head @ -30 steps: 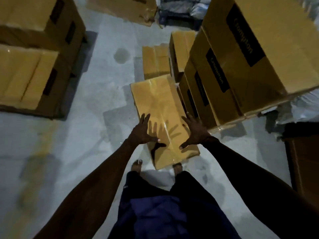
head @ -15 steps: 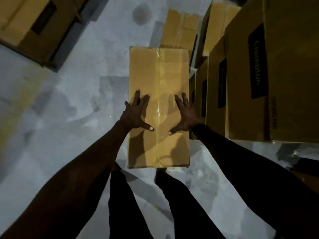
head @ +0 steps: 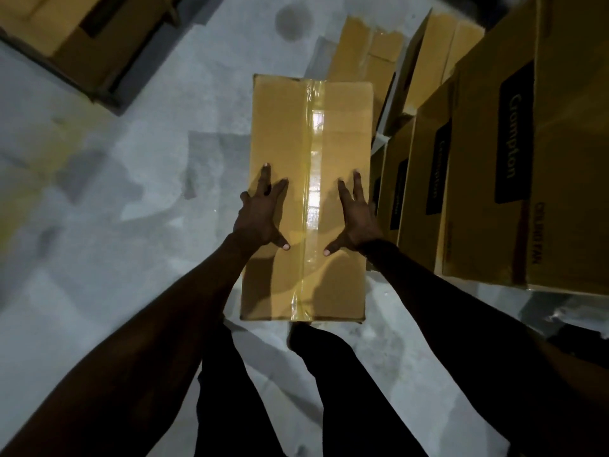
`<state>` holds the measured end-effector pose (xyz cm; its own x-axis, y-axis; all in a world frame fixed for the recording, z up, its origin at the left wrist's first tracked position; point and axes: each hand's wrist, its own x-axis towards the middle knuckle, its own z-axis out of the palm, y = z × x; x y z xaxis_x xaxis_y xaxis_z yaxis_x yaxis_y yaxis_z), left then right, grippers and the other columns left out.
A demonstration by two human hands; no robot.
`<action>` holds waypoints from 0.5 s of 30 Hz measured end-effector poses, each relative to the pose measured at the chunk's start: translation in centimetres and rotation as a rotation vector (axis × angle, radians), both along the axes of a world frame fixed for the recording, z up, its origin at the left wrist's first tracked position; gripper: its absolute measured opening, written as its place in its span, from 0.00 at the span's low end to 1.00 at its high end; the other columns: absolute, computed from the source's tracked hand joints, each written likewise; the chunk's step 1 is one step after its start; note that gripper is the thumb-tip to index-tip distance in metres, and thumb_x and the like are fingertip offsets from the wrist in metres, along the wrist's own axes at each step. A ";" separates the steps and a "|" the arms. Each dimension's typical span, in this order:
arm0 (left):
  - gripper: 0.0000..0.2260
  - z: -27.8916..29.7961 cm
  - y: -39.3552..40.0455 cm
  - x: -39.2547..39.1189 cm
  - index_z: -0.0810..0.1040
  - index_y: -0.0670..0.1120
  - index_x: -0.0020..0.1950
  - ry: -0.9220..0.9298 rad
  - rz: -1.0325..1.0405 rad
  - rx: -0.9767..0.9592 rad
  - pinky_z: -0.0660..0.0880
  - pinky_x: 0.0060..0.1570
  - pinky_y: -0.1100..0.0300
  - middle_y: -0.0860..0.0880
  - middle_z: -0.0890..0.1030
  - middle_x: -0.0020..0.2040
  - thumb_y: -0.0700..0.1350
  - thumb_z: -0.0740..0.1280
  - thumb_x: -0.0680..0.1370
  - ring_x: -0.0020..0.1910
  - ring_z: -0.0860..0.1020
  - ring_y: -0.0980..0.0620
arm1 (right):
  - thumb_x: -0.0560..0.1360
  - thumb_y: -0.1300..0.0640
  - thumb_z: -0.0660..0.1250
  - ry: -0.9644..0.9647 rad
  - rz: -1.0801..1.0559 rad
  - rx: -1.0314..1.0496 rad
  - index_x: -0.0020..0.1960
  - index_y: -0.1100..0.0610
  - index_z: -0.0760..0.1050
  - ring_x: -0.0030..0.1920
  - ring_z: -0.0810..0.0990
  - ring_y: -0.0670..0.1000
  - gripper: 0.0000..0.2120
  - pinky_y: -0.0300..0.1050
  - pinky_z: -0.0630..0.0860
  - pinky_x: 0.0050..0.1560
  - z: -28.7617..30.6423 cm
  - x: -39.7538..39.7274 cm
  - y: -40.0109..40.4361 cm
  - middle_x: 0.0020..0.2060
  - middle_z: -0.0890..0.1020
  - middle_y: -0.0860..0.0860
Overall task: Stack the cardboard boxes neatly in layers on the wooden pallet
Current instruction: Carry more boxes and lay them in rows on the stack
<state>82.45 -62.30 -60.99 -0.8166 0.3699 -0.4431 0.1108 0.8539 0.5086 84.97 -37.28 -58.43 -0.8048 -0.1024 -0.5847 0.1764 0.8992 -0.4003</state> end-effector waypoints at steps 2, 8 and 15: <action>0.71 2.1 -1.6 0.3 0.50 0.52 0.84 0.016 0.021 0.000 0.57 0.73 0.27 0.46 0.31 0.82 0.65 0.85 0.50 0.81 0.46 0.30 | 0.44 0.38 0.88 0.025 0.037 0.006 0.81 0.42 0.33 0.80 0.43 0.72 0.84 0.79 0.52 0.71 2.1 -0.6 -1.7 0.77 0.24 0.44; 0.71 10.1 -9.7 1.1 0.49 0.50 0.85 0.045 0.143 -0.007 0.51 0.75 0.31 0.44 0.32 0.82 0.62 0.86 0.51 0.81 0.44 0.33 | 0.44 0.40 0.88 0.095 0.153 0.046 0.83 0.49 0.36 0.80 0.46 0.72 0.84 0.75 0.55 0.74 9.7 -2.6 -10.3 0.79 0.27 0.49; 0.70 18.8 -24.7 2.4 0.52 0.51 0.84 0.075 0.263 -0.036 0.61 0.72 0.31 0.46 0.33 0.83 0.64 0.85 0.49 0.79 0.51 0.27 | 0.41 0.37 0.87 0.151 0.292 -0.009 0.84 0.53 0.39 0.79 0.51 0.72 0.85 0.74 0.59 0.71 18.7 -3.6 -25.5 0.80 0.29 0.51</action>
